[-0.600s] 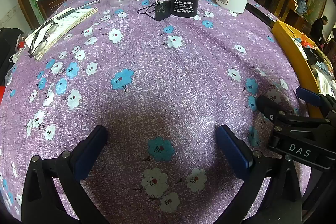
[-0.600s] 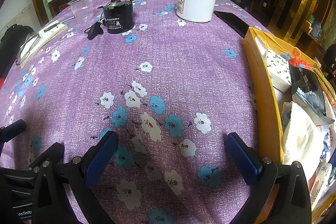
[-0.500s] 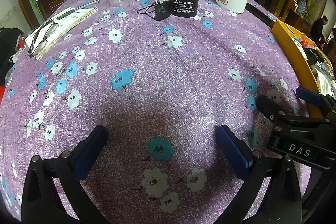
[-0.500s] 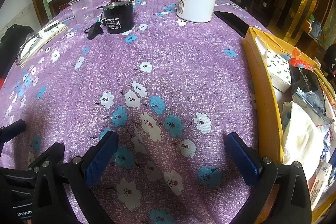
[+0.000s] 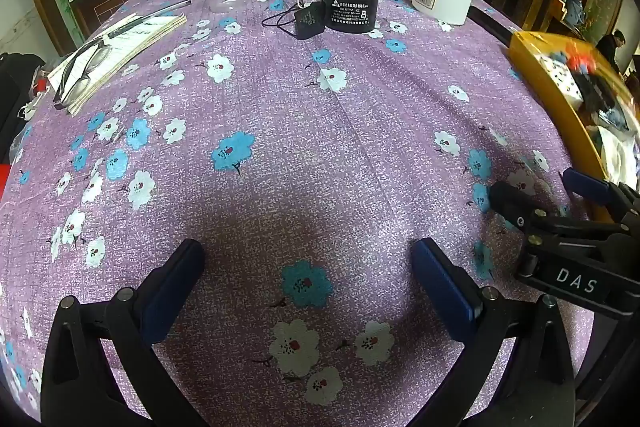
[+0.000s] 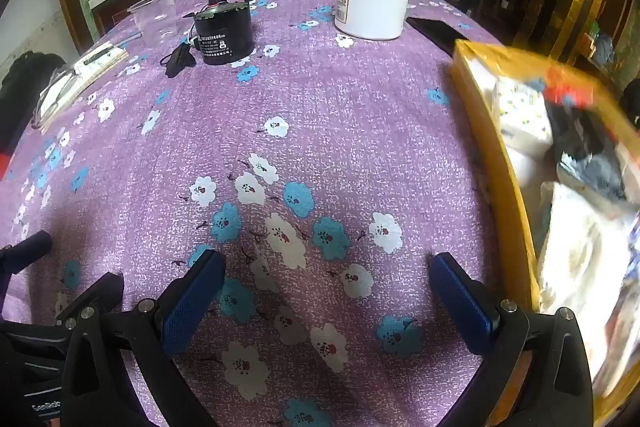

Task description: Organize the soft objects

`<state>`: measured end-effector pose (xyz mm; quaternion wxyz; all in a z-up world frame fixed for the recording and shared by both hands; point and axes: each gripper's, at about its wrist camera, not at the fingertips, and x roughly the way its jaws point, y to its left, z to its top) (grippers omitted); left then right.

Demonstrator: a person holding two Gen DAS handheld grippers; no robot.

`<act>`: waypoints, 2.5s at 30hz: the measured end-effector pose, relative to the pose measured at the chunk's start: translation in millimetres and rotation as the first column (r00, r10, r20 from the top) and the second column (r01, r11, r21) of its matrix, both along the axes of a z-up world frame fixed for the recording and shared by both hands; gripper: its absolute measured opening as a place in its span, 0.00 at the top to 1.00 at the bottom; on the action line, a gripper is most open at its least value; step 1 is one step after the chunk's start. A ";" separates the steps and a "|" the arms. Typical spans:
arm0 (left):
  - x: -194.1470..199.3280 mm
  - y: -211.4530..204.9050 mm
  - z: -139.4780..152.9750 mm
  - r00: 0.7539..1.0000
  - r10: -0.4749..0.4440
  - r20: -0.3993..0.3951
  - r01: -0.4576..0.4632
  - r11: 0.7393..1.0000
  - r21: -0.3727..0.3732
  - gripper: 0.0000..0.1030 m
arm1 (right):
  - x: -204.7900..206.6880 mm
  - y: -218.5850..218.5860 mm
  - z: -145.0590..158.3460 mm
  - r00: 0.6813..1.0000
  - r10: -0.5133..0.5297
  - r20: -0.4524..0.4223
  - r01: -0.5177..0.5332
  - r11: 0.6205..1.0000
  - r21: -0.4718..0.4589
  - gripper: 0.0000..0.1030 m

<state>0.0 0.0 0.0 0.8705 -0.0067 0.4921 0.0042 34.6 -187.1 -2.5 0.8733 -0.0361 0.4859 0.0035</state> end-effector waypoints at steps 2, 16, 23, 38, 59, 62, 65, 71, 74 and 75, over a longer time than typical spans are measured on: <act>0.0 0.0 0.0 1.000 0.000 0.000 0.000 1.000 0.000 0.00 | 0.7 -4.7 -0.7 1.000 -0.003 -0.004 0.003 1.000 0.012 0.00; 0.0 0.0 0.0 1.000 0.001 0.000 -0.001 1.000 0.000 0.00 | 1.6 -6.2 -1.7 1.000 -0.006 -0.008 0.007 1.000 0.025 0.00; 0.5 -0.7 0.0 1.000 0.006 0.002 -0.006 1.000 0.000 0.00 | 1.8 -6.3 -1.6 1.000 -0.006 -0.009 0.007 1.000 0.025 0.00; 0.4 -0.7 0.0 1.000 0.005 0.002 -0.005 1.000 0.001 0.00 | 1.8 -6.8 -1.9 1.000 -0.007 -0.009 0.007 1.000 0.026 0.00; 0.3 -0.7 0.0 1.000 0.005 0.003 -0.005 1.000 0.001 0.00 | 0.3 -5.5 -1.6 1.000 -0.008 -0.009 0.009 1.000 0.026 0.00; 0.3 -0.8 0.0 1.000 0.005 0.004 -0.005 1.000 0.001 0.00 | 0.3 -5.8 -1.7 1.000 -0.009 -0.009 0.009 1.000 0.027 0.00; 0.3 -0.8 0.0 1.000 0.005 0.004 -0.005 1.000 0.001 0.00 | 0.5 -5.5 -1.5 1.000 -0.008 -0.009 0.009 1.000 0.027 0.00; 0.3 -0.8 -0.1 1.000 0.005 0.004 -0.005 1.000 0.001 0.00 | 0.9 -5.9 -1.3 1.000 -0.009 -0.009 0.009 1.000 0.027 0.00; 0.2 -0.8 0.0 1.000 0.005 0.004 -0.005 1.000 0.002 0.00 | 0.9 -6.0 -1.3 1.000 -0.008 -0.009 0.008 1.000 0.027 0.00; 0.7 0.2 -0.2 1.000 0.005 0.004 -0.006 1.000 0.002 0.00 | 0.9 -6.0 -1.3 1.000 -0.008 -0.009 0.008 1.000 0.027 0.00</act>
